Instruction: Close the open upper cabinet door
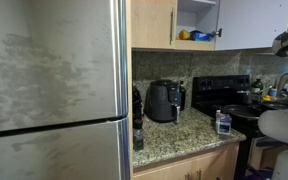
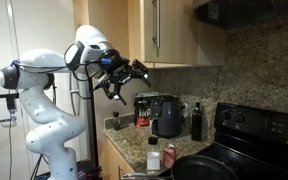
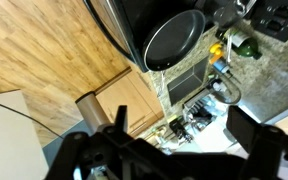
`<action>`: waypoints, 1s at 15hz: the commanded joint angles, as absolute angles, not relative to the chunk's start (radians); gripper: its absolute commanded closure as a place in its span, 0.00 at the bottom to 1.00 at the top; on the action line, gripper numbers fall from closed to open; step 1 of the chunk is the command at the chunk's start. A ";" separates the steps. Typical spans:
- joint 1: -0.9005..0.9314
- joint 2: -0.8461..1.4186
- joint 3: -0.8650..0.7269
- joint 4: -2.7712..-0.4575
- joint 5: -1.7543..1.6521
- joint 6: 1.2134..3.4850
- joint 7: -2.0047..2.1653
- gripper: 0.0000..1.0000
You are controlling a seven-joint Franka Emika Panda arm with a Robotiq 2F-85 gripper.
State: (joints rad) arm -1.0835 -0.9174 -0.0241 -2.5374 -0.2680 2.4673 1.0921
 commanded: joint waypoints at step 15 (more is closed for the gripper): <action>-0.599 -0.777 -0.280 -2.161 0.239 2.643 0.754 0.00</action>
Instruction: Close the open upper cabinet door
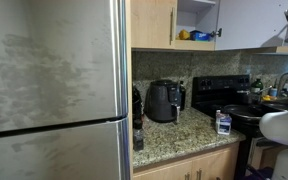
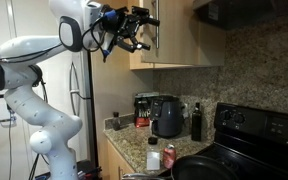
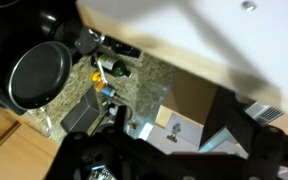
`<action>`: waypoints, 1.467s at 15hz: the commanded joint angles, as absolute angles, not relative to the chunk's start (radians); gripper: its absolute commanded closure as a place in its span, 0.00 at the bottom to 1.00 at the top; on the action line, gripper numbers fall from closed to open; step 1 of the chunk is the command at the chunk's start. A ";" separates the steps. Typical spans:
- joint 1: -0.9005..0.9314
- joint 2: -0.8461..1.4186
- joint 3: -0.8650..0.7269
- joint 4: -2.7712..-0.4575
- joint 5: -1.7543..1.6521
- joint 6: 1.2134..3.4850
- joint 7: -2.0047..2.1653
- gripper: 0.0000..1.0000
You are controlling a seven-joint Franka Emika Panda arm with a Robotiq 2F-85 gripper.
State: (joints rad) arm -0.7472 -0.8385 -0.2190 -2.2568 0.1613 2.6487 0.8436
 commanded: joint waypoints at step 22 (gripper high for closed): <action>-0.073 -1.081 -0.087 -2.335 0.566 2.152 0.481 0.00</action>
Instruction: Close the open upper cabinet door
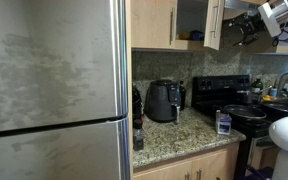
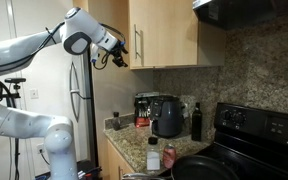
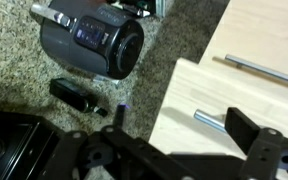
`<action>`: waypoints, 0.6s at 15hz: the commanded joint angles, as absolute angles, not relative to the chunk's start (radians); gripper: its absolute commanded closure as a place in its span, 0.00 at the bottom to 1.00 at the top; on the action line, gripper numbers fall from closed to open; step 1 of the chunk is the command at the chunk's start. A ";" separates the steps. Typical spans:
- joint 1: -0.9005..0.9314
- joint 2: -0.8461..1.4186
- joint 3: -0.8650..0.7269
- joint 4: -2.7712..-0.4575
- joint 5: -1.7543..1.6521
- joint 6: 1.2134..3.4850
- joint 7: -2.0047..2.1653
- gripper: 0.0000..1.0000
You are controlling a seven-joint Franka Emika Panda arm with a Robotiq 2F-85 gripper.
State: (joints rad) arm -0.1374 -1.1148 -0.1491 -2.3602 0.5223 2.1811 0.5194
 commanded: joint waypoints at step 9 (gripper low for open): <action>-0.017 -0.955 0.039 -2.348 0.485 2.429 0.381 0.00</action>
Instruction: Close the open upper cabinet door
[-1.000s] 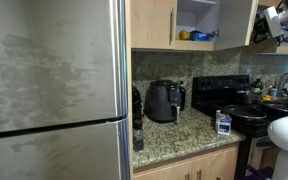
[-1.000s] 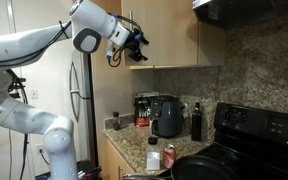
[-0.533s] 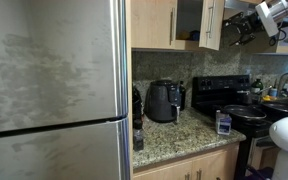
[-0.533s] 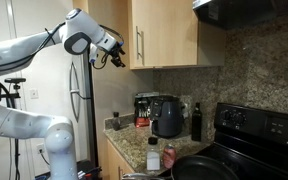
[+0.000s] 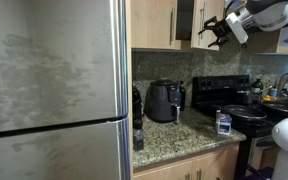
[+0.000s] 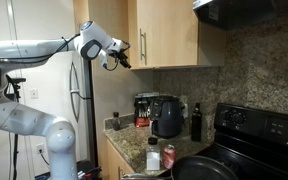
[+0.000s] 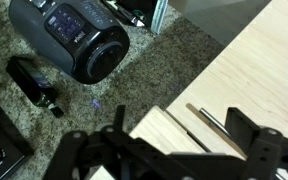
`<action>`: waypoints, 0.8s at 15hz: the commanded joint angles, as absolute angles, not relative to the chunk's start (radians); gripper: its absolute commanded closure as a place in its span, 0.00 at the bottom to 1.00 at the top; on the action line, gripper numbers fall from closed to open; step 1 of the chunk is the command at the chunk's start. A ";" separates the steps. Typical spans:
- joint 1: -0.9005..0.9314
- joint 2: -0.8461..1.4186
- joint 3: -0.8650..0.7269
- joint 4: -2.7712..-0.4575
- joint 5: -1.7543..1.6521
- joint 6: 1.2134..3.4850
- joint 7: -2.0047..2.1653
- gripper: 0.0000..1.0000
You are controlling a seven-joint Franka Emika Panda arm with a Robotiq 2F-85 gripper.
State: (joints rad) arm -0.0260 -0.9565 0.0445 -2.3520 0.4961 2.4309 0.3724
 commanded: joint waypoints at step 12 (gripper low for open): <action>-0.020 -0.614 0.103 -2.145 0.484 2.758 0.491 0.00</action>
State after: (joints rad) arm -0.0195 -0.7393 0.0893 -2.2514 0.4934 2.7127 0.4511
